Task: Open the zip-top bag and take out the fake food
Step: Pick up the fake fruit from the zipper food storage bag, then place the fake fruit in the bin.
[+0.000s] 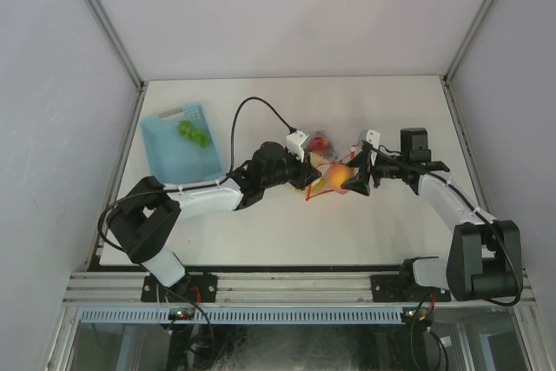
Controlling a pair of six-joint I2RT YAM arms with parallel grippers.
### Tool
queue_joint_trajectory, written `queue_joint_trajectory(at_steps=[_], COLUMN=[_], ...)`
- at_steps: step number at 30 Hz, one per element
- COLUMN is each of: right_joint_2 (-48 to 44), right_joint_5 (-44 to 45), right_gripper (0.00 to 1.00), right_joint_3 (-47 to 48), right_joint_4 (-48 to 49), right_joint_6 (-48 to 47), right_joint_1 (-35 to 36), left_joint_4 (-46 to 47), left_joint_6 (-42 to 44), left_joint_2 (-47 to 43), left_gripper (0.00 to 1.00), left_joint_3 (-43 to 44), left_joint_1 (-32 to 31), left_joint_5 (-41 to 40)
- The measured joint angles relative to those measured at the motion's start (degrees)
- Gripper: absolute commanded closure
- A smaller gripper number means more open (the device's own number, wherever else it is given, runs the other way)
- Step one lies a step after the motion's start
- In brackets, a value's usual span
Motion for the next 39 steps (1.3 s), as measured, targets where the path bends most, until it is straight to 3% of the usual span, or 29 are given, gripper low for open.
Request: queue_joint_trajectory(at_steps=[9, 12, 20, 25, 31, 39], right_joint_2=[-7.1, -8.8, -13.2, -14.1, -14.1, -14.0], right_joint_5=[-3.6, -3.7, -4.2, -4.5, -5.2, -5.5], right_gripper=[0.88, 0.88, 0.89, 0.89, 0.89, 0.90], right_joint_3=[-3.5, -3.5, -3.6, -3.5, -2.3, -0.8], right_joint_4=[1.2, 3.1, 13.9, 22.9, 30.9, 37.7], right_joint_6=[6.1, 9.9, 30.1, 48.7, 68.9, 84.4], right_joint_1=[-2.1, -3.4, -5.5, -5.6, -5.3, -1.9], left_joint_4=[-4.5, -2.9, 6.2, 10.1, 9.1, 4.2], left_joint_6=[1.9, 2.7, 7.6, 18.5, 33.9, 44.9], left_joint_2=[-3.6, -7.4, -20.6, -26.6, -30.4, -27.4], left_gripper=[0.37, 0.27, 0.15, 0.07, 0.00, 0.00], left_joint_3=[-0.1, -2.4, -12.4, -15.8, -15.1, -7.7], left_joint_1=[0.7, 0.7, 0.6, -2.1, -6.9, -9.9], left_joint_5=[-4.5, -5.2, -6.0, -7.7, -10.7, -11.5])
